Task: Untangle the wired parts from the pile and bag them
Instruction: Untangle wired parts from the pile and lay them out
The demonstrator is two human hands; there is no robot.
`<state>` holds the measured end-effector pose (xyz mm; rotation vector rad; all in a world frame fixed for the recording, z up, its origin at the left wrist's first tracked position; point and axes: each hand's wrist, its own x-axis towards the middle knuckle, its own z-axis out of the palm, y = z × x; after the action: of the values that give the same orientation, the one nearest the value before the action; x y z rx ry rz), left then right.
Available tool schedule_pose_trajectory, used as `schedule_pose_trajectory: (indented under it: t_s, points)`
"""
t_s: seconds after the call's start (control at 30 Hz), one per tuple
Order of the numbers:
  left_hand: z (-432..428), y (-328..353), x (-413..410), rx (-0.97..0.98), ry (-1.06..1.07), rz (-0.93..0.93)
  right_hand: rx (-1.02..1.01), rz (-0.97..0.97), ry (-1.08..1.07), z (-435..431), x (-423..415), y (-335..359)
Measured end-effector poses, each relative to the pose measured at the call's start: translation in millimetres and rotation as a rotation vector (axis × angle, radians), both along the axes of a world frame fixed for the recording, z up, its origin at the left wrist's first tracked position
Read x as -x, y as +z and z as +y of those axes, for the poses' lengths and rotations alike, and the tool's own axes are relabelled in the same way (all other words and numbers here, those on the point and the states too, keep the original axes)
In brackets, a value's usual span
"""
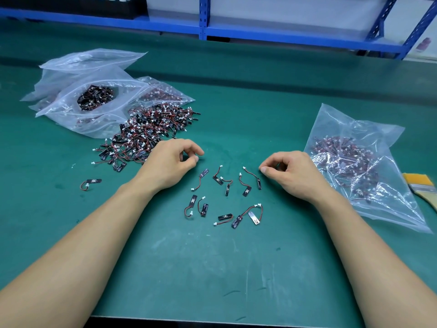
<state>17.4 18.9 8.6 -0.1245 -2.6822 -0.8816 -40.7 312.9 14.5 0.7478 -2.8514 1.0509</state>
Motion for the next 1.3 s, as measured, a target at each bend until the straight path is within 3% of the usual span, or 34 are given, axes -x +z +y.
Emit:
schedule_pose_trajectory:
  t_s: [0.83, 0.93, 1.1, 1.3]
  points:
    - [2.0, -2.1, 0.8, -0.013, -0.021, -0.044, -0.043, 0.055, 0.028, 4.2, -5.8, 15.3]
    - [3.4, 2.4, -0.2, -0.026, -0.133, -0.063, -0.053, 0.003, 0.055, 17.5, -6.4, 29.1]
    - [17.4, 11.6, -14.1, 0.032, -0.449, -0.261, -0.324, -0.093, 0.159, 46.0, -5.7, 48.0]
    - [44.4, 5.5, -22.6, 0.216, -0.559, -0.275, -0.425, -0.231, 0.121, 60.0, -1.5, 47.0]
